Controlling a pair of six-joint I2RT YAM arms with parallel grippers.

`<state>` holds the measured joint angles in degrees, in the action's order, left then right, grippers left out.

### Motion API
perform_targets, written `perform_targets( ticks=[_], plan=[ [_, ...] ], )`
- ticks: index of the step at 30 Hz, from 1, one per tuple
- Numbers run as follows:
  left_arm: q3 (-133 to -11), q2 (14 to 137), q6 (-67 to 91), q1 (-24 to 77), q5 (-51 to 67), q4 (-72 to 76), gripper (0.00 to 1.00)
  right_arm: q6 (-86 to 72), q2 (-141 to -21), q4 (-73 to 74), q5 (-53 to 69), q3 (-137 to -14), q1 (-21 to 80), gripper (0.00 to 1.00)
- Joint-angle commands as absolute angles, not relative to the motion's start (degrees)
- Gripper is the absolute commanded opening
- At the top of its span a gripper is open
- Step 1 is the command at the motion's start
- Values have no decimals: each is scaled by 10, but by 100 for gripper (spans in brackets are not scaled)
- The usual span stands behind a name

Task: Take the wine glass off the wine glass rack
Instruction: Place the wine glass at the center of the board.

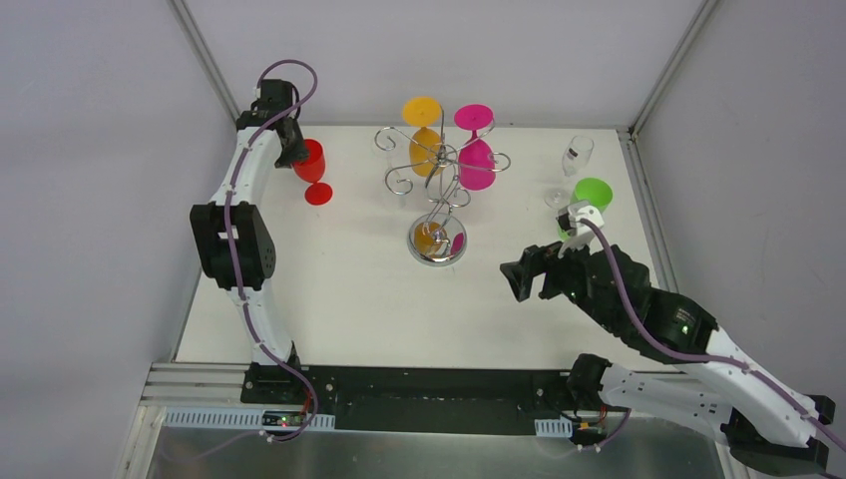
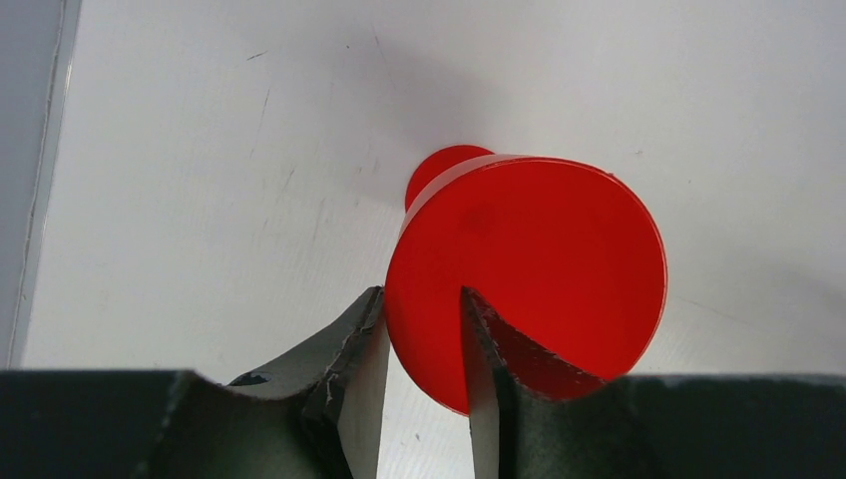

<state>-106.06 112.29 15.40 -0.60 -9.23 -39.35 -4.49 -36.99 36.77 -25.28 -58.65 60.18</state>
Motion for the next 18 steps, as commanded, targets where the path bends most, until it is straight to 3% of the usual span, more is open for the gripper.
perform_targets(
  ticks=[1, 9, 18],
  plan=[
    [-1073, 1107, 139, -9, -89, -392, 34, -55, -372, 349, -260, -589, 599, 86],
    [-1053, 1068, 126, -8, -90, -401, 45, -66, -389, 365, -247, -612, 599, 89],
    [-1035, 1019, 128, -9, -64, -424, 48, -61, -395, 367, -256, -627, 599, 94]
  ],
)
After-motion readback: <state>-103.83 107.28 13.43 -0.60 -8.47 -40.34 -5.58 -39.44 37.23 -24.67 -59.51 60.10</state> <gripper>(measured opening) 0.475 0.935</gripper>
